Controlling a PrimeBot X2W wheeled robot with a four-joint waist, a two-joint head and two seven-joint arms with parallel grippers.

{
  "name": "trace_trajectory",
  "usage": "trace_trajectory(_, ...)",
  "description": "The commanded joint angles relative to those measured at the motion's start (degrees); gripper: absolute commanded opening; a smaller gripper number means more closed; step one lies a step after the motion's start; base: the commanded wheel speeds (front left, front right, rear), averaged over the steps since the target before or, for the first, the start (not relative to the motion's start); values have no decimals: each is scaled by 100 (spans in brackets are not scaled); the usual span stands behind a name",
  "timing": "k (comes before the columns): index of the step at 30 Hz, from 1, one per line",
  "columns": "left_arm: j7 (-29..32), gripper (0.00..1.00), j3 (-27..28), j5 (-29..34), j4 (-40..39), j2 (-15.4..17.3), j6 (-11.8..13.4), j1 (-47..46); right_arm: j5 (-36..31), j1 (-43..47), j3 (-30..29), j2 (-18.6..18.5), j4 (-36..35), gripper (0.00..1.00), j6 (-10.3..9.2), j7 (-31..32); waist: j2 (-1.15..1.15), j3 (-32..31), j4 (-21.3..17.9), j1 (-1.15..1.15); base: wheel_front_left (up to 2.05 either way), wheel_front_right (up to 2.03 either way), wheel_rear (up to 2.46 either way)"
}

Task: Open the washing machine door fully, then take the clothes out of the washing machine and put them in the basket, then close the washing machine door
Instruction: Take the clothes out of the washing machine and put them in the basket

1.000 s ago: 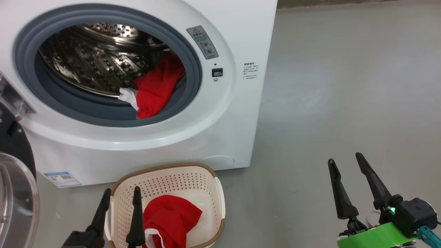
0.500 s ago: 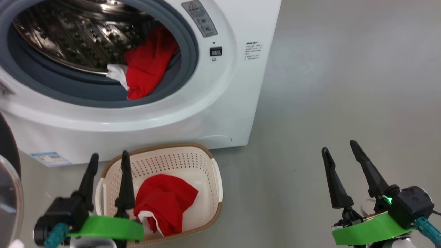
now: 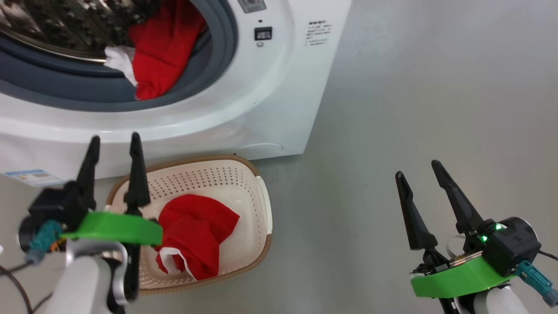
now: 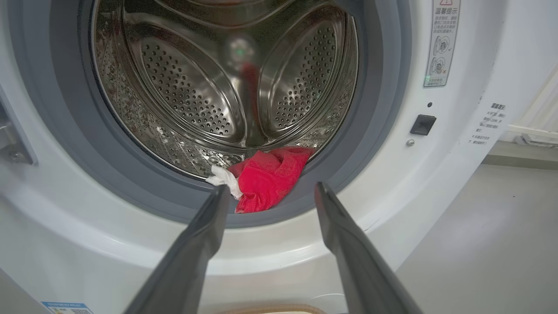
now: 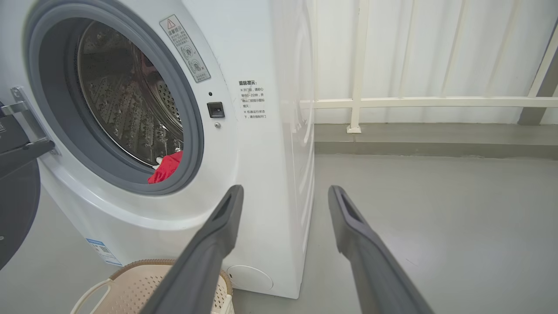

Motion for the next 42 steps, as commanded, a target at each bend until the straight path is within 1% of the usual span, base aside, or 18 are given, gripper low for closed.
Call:
trace_trajectory(1,-2,100,221,-13,-50,196,-64,-261,24,-149,160,-44,-117,100,36,-36,0,118,-110,0,0,0,0)
trace_trajectory(11,69,100,308,18,412,495,-92,-1133,104,-291,225,-44,-125,100,36,-36,0,440,-291,0,0,0,0)
trace_trajectory(21,141,100,408,-42,1049,687,-98,-1966,191,-471,299,-44,-159,100,36,-36,0,841,-359,0,0,0,0)
trace_trajectory(29,314,100,441,-168,1887,861,-250,-2793,211,-643,375,-44,-133,100,36,-36,0,1150,-454,0,0,0,0)
trace_trajectory(35,570,100,471,-354,2563,978,-467,-3400,243,-700,418,-44,-84,100,36,-36,0,1248,-545,0,0,0,0)
trace_trajectory(40,1098,100,434,-497,3142,1093,-651,-3804,278,-724,498,-44,-27,100,36,-36,0,1246,-648,0,0,0,0)
trace_trajectory(42,1338,100,396,-508,3335,1150,-671,-3966,297,-728,523,-44,-16,100,36,-36,0,1244,-687,0,0,0,0)
